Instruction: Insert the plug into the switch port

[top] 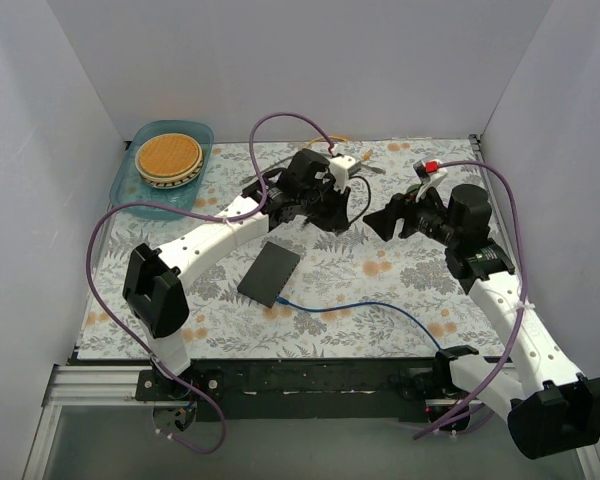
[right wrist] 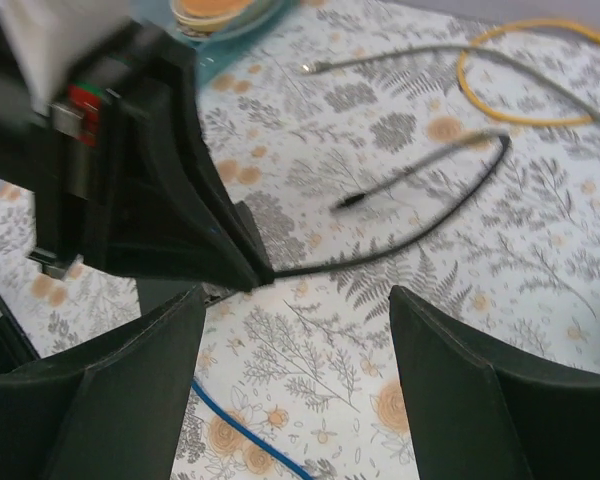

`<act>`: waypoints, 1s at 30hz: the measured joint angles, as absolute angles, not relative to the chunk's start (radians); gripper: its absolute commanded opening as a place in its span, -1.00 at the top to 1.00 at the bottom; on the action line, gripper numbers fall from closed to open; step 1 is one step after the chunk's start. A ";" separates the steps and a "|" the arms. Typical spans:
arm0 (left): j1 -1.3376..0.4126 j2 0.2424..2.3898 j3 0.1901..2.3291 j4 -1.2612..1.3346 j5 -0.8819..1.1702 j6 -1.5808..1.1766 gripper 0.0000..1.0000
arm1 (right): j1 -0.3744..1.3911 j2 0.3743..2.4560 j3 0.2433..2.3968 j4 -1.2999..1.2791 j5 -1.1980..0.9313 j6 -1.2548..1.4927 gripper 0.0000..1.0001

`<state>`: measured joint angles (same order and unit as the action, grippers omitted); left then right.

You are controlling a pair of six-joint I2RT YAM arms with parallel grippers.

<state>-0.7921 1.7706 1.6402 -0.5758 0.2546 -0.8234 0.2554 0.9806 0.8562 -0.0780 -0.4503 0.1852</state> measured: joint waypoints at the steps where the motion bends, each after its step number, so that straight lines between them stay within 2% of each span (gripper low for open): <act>1: -0.792 1.771 1.646 -0.588 0.296 -0.818 1.00 | 0.255 0.969 0.856 -0.054 -0.479 0.183 -0.60; 9: -0.791 1.774 1.611 -0.690 0.475 -0.809 1.00 | 0.309 0.960 0.891 -0.002 -0.656 0.123 -0.56; 14: -0.764 1.738 1.597 -0.703 0.519 -0.809 1.00 | 0.414 1.016 0.921 -0.079 -0.705 0.046 -0.46; 21: -0.679 1.626 1.584 -0.718 0.625 -0.802 1.00 | 0.485 1.063 0.925 -0.183 -0.729 -0.035 -0.45; 27: -0.665 1.610 1.584 -0.757 0.729 -0.776 1.00 | 0.494 1.073 0.925 -0.190 -0.758 -0.060 -0.24; 30: -0.662 1.610 1.584 -0.770 0.771 -0.770 1.00 | 0.503 1.087 0.925 -0.197 -0.767 -0.060 -0.20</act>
